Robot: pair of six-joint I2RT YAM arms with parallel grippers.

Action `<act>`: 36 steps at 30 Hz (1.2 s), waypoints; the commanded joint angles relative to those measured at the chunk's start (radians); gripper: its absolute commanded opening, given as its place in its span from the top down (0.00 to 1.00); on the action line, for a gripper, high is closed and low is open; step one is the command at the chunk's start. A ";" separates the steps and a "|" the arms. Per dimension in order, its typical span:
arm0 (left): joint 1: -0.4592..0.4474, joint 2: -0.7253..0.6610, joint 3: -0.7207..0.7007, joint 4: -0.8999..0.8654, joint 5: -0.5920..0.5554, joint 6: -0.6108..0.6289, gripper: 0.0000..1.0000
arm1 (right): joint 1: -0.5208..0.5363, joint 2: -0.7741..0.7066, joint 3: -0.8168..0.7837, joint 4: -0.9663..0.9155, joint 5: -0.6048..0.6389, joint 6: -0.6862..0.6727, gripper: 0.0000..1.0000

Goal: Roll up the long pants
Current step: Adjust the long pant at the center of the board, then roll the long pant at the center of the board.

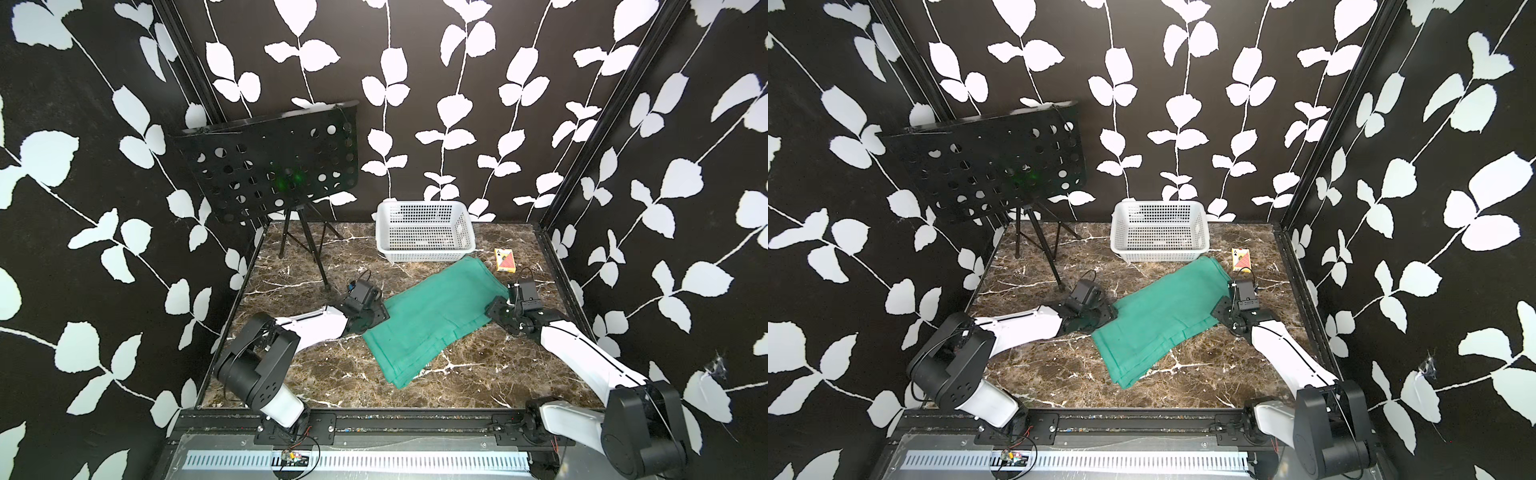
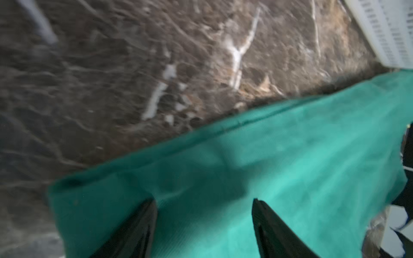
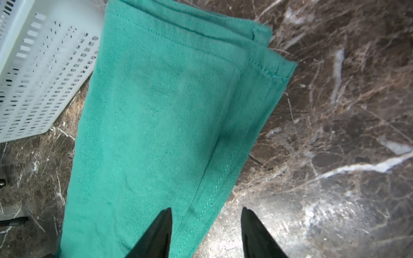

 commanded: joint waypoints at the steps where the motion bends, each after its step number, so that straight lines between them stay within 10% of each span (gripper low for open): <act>1: 0.006 -0.014 -0.076 -0.014 0.016 -0.081 0.28 | -0.003 0.046 0.000 0.045 -0.001 0.010 0.50; 15: 0.020 -0.240 -0.327 -0.280 -0.085 -0.281 0.29 | 0.159 0.224 0.074 0.074 0.082 0.027 0.42; 24: 0.019 -0.402 -0.251 -0.387 -0.110 -0.172 0.23 | 0.150 0.442 0.205 0.096 0.007 0.001 0.58; 31: 0.020 -0.480 -0.158 -0.454 -0.208 -0.108 0.10 | 0.186 0.173 0.244 -0.066 0.054 -0.176 0.39; 36: 0.077 -0.450 -0.097 -0.473 -0.238 -0.052 0.11 | 0.453 0.005 0.216 -0.099 0.078 -0.374 0.39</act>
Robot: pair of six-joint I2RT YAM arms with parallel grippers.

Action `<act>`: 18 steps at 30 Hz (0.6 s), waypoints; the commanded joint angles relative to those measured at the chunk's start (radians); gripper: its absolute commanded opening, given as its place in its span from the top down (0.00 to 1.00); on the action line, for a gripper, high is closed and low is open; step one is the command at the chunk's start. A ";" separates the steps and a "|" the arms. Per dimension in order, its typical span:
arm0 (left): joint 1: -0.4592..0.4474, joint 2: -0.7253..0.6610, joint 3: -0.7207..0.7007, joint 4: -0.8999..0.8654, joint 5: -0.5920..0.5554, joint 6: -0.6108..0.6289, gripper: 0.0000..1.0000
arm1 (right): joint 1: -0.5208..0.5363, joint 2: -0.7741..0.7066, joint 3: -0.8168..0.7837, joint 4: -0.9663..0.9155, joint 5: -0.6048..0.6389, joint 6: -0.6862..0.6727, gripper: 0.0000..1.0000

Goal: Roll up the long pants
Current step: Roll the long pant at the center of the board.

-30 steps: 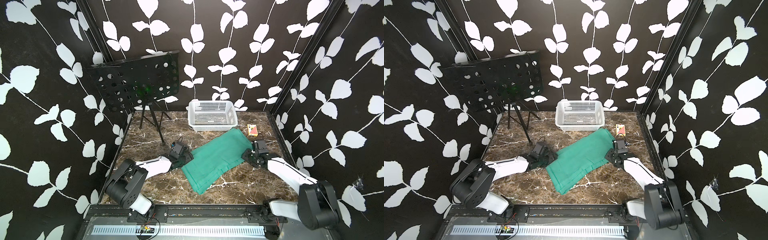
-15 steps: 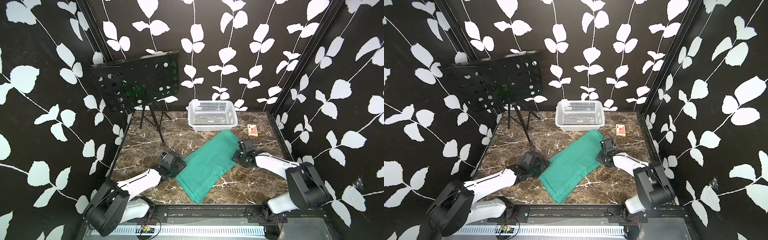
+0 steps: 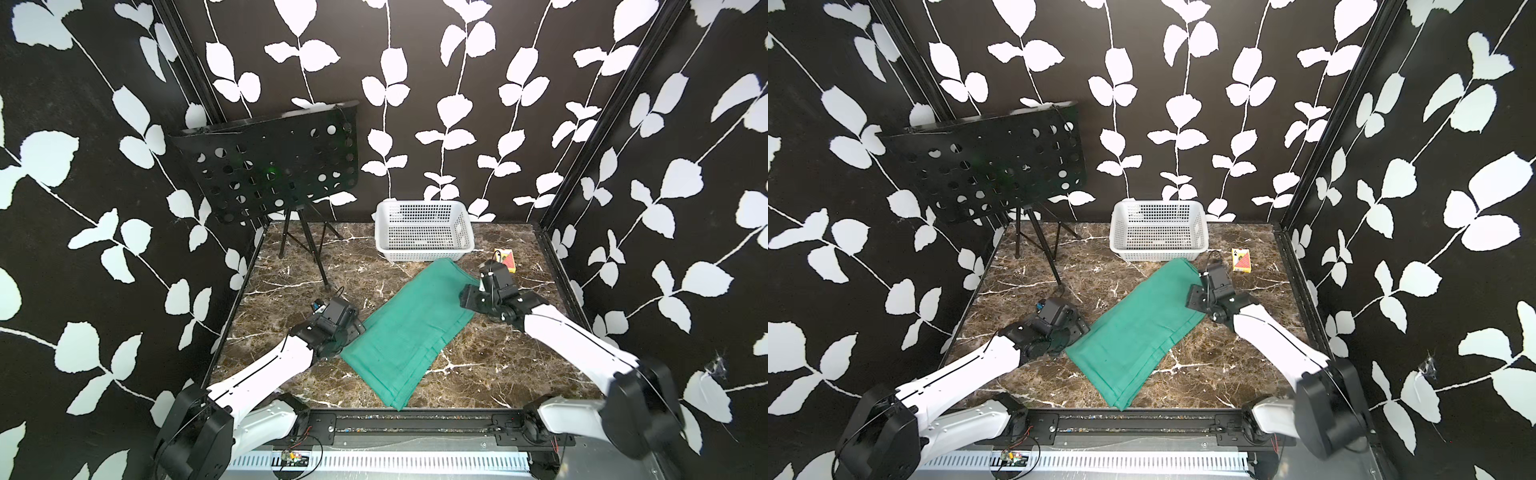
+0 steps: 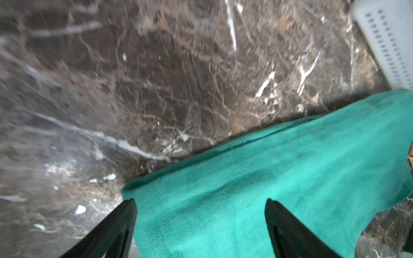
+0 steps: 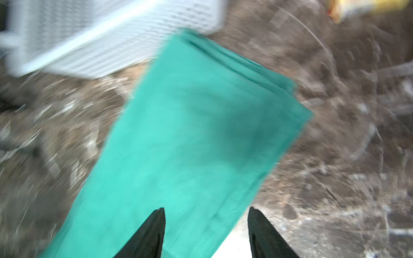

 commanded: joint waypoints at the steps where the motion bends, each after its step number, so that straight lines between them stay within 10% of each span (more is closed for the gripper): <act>1: 0.058 0.017 0.042 -0.067 -0.032 0.060 0.11 | 0.199 -0.059 0.004 -0.055 0.022 -0.179 0.39; 9: 0.186 -0.036 0.016 -0.042 0.045 0.075 0.24 | 0.805 0.137 0.135 -0.061 0.196 -0.405 0.37; 18: 0.238 -0.168 -0.052 -0.104 0.035 0.028 0.27 | 0.945 0.434 0.284 -0.068 0.276 -0.565 0.36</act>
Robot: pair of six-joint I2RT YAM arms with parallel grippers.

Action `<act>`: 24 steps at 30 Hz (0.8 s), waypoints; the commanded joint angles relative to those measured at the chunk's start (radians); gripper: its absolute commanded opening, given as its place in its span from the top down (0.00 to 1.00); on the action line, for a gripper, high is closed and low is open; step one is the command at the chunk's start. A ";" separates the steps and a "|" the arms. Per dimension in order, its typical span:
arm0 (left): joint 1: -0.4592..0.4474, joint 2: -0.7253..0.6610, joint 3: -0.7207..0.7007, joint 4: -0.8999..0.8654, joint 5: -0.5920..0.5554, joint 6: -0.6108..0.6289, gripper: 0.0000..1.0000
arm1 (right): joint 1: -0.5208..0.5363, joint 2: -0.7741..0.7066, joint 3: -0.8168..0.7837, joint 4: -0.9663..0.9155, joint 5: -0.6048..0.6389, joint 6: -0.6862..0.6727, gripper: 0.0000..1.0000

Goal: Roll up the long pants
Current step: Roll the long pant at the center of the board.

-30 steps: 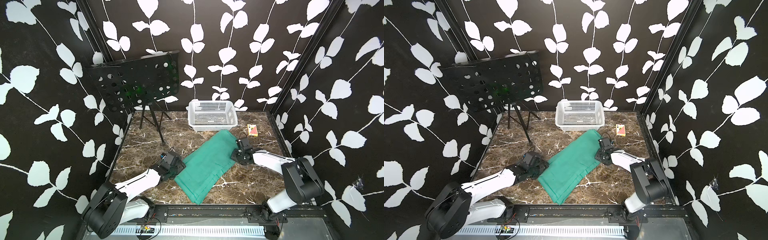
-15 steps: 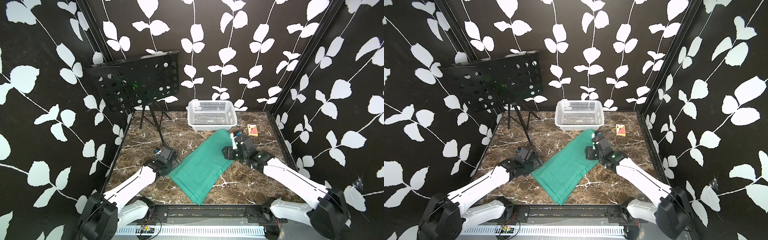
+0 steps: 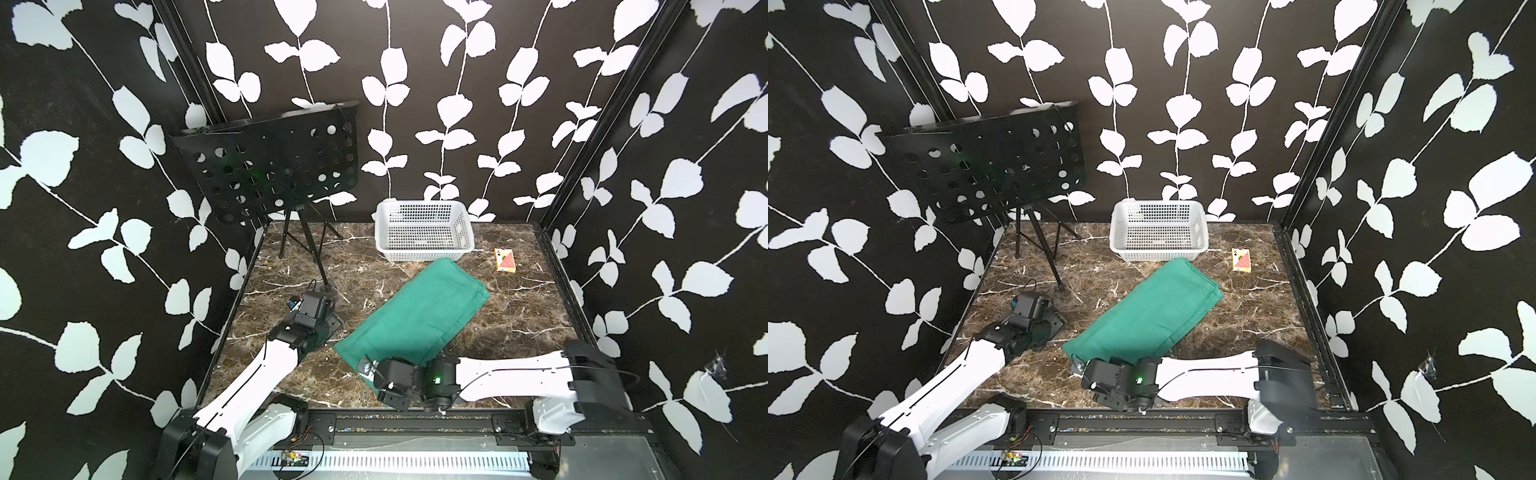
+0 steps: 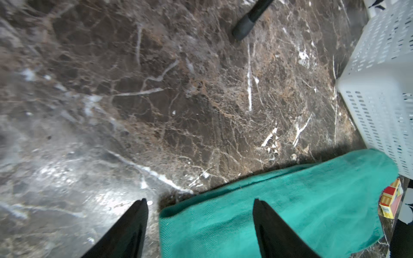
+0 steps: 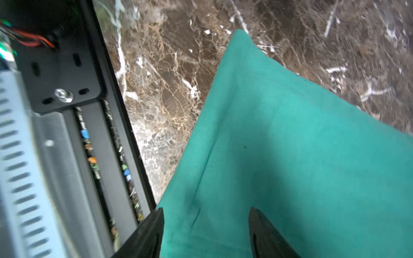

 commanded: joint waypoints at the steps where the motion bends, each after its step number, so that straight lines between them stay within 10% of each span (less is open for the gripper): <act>1: 0.018 -0.054 -0.032 -0.067 -0.005 -0.018 0.27 | 0.007 0.067 0.078 -0.033 0.061 -0.082 0.36; 15: 0.026 -0.160 -0.071 -0.112 -0.026 -0.038 0.25 | 0.010 0.330 0.322 -0.267 -0.024 -0.080 0.36; 24: 0.064 -0.229 -0.094 -0.190 -0.059 -0.058 0.25 | 0.008 0.395 0.325 -0.288 0.143 0.002 0.50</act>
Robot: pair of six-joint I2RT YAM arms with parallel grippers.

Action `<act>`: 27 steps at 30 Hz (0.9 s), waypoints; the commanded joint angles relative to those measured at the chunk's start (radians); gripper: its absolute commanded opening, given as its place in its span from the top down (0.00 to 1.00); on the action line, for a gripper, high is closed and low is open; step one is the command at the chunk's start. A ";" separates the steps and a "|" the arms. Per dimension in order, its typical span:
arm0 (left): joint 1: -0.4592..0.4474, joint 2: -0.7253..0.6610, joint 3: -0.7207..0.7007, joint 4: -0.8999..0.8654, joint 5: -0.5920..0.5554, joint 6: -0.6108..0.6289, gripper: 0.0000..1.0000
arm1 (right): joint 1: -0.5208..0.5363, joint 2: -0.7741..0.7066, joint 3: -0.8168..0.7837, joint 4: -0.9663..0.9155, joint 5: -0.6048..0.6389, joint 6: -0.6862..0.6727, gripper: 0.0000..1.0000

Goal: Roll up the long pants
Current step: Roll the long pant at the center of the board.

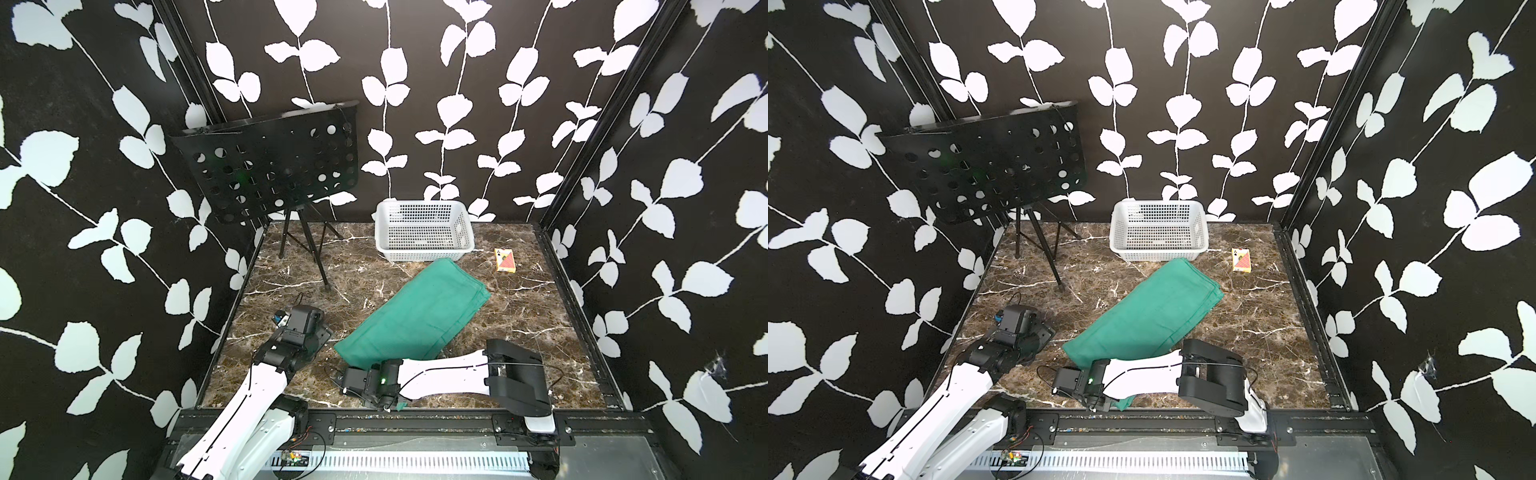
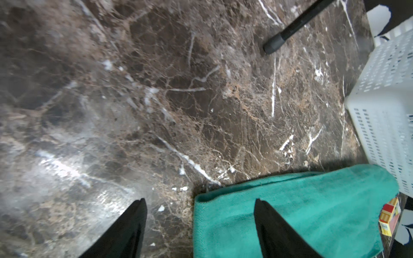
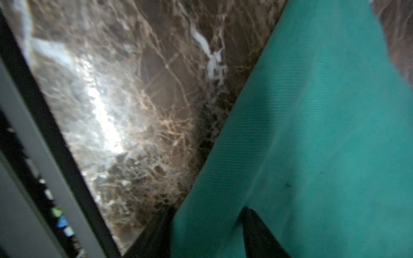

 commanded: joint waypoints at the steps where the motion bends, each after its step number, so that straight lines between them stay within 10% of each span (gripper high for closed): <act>1: 0.027 -0.030 -0.027 -0.057 -0.018 -0.011 0.25 | 0.005 0.016 0.014 -0.039 0.078 0.042 0.55; 7: 0.038 -0.036 -0.008 -0.025 0.028 0.035 0.23 | -0.029 -0.098 -0.066 0.032 0.055 0.082 1.00; 15: 0.015 -0.023 -0.045 0.120 0.205 0.010 0.30 | -0.181 -0.273 -0.249 0.173 -0.231 0.168 1.00; 27: -0.260 0.050 -0.094 0.206 0.156 -0.197 0.18 | -0.312 -0.335 -0.340 0.280 -0.473 0.215 1.00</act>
